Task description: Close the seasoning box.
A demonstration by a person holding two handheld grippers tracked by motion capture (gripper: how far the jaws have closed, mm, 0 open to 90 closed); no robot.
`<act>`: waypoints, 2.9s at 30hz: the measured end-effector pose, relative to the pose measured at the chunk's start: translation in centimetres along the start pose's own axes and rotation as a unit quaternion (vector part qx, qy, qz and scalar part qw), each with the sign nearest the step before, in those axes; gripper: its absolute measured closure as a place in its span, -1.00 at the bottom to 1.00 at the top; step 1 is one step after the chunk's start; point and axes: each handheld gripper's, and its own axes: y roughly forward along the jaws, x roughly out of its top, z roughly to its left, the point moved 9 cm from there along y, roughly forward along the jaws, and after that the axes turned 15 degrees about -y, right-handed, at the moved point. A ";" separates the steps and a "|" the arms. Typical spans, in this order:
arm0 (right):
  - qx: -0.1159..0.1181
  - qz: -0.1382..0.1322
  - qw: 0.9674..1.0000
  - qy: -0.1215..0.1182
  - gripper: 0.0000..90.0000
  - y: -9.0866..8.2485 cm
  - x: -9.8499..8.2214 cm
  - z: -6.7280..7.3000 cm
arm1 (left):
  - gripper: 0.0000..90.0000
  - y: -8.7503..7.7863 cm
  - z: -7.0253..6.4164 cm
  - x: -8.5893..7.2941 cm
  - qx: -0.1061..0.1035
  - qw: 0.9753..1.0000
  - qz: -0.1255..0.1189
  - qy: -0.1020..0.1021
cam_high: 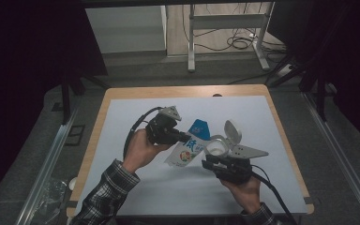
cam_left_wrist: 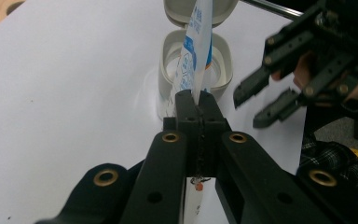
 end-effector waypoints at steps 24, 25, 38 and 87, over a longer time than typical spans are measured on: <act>0.041 0.009 0.998 -0.046 0.17 3.9 3.6 -1.9 | 1.00 -2.0 0.2 -2.7 -0.009 1.000 -0.003 0.016; 0.044 0.011 0.998 -0.054 0.24 4.0 3.7 -1.7 | 1.00 -2.0 0.2 -2.7 -0.009 1.000 -0.003 0.016; 0.056 0.016 0.996 -0.070 1.00 4.2 4.4 -0.9 | 1.00 -2.3 1.5 -3.7 -0.007 1.000 -0.023 -0.004; -0.032 0.059 0.992 -0.102 0.86 8.2 5.9 -2.5 | -0.96 4.4 9.7 -17.7 0.195 0.967 -0.038 -0.160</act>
